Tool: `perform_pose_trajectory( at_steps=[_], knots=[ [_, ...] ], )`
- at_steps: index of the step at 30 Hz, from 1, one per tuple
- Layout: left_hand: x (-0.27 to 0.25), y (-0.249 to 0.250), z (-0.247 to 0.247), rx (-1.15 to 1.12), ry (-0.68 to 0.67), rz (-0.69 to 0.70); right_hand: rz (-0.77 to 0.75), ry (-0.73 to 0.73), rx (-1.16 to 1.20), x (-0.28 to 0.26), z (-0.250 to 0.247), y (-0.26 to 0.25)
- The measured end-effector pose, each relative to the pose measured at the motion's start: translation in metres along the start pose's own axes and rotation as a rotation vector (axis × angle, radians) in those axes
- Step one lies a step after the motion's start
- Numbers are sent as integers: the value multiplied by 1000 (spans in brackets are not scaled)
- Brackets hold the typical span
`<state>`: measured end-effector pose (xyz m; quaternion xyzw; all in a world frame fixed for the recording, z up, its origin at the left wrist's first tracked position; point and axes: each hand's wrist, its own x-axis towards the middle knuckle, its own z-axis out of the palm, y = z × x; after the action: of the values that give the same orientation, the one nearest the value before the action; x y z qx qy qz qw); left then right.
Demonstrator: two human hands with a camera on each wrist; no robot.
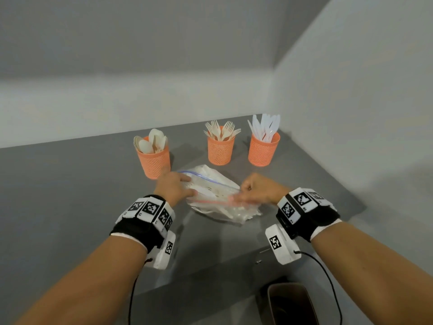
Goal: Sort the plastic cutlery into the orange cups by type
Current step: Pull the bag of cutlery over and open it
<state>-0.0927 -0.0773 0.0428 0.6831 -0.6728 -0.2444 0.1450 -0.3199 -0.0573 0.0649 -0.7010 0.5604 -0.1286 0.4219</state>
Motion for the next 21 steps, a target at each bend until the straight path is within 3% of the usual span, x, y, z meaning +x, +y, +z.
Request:
perform_pose_trajectory(
  at_steps=[2,6,9,12,16,21],
  knots=[
    [4,-2,1,-150,-41,48,23,-60,-118,5,9,9],
    [11,-6,-1,-448,79,6,265,139,-144,13,11,28],
    [15,-2,-5,-844,18,-55,407,166,503,13,0,33],
    [11,-1,-6,-1247,-138,-171,210,195,1066,17,-18,31],
    [8,-18,2,-1405,-263,-255,33,265,1369,25,-21,31],
    [5,-22,4,-1717,-161,-376,197,280,1354,27,4,47]
  ],
)
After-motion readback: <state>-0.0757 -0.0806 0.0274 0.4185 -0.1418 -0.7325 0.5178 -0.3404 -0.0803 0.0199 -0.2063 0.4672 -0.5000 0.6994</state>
